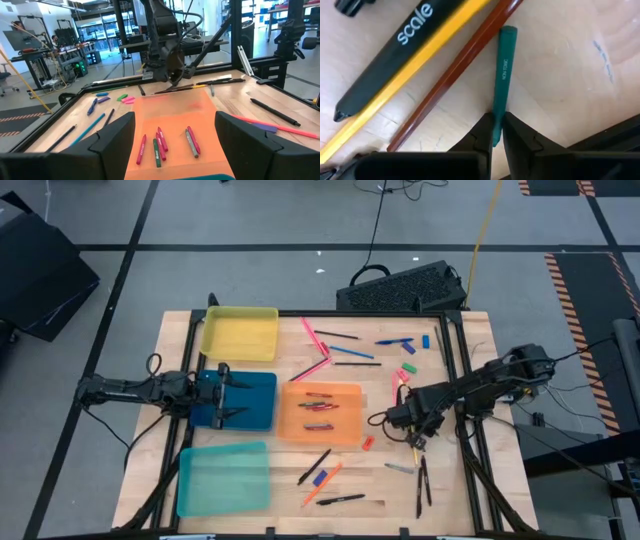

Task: Sort crayons/erasers/pens/pencils in bins
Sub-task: Put the green crayon into the orange bin, then put the pink pencil into yellow bin

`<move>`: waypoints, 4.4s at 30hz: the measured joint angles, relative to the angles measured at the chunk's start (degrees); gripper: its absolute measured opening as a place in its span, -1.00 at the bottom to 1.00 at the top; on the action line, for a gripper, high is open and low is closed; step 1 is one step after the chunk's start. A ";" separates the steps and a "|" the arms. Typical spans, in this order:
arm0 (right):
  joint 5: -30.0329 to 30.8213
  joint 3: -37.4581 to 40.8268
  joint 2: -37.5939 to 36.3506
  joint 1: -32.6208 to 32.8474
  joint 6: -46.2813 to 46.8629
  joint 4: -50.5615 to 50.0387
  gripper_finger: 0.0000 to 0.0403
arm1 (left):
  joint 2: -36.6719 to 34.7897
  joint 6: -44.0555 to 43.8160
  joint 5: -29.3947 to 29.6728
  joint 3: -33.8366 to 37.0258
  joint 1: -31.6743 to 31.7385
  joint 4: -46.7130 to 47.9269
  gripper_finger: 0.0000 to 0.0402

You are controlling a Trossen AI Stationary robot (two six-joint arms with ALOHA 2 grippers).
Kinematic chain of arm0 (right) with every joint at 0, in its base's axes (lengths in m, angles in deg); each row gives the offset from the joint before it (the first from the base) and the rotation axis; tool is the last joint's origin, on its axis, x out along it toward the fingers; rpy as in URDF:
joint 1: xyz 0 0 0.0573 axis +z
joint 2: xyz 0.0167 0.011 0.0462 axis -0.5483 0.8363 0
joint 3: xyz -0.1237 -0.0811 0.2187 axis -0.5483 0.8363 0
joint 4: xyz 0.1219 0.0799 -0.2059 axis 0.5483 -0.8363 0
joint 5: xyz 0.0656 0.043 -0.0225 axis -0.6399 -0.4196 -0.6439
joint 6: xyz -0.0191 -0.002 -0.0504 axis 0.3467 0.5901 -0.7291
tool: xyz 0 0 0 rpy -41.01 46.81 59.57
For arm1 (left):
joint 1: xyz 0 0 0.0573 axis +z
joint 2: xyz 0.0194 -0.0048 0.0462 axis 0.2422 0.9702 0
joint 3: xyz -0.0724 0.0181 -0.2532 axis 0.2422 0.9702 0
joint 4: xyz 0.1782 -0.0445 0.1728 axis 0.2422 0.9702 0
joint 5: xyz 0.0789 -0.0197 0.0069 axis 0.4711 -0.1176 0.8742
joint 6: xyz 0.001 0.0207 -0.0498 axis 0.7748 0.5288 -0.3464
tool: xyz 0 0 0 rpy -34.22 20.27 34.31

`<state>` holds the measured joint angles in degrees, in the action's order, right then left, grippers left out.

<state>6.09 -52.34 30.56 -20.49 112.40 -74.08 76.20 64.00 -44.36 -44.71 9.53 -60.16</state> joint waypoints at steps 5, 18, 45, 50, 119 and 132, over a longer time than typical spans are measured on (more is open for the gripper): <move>2.22 0.16 -1.09 1.81 1.01 0.17 -0.87 | 0.00 0.00 0.00 0.00 0.01 0.01 0.36; 8.30 1.03 -6.48 4.42 3.33 6.13 -0.81 | 0.00 0.00 0.00 0.00 0.01 0.01 0.36; 11.96 6.14 -11.76 5.00 6.62 10.32 -0.89 | 0.00 0.00 0.00 0.00 0.00 0.03 0.36; 16.05 2.14 -14.65 4.84 6.69 9.10 -0.91 | 0.00 0.00 0.00 0.00 0.00 0.00 0.36; 27.10 -22.19 5.11 -20.81 -63.35 49.42 -0.23 | 0.00 0.00 -0.01 0.00 0.00 0.04 0.36; 2.44 -41.93 12.80 -39.50 -65.22 32.70 -0.16 | 0.00 0.00 0.00 0.00 0.02 0.03 0.36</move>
<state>8.52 -94.28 43.36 -59.99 47.17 -41.38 76.20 64.00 -44.36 -44.72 9.55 -60.13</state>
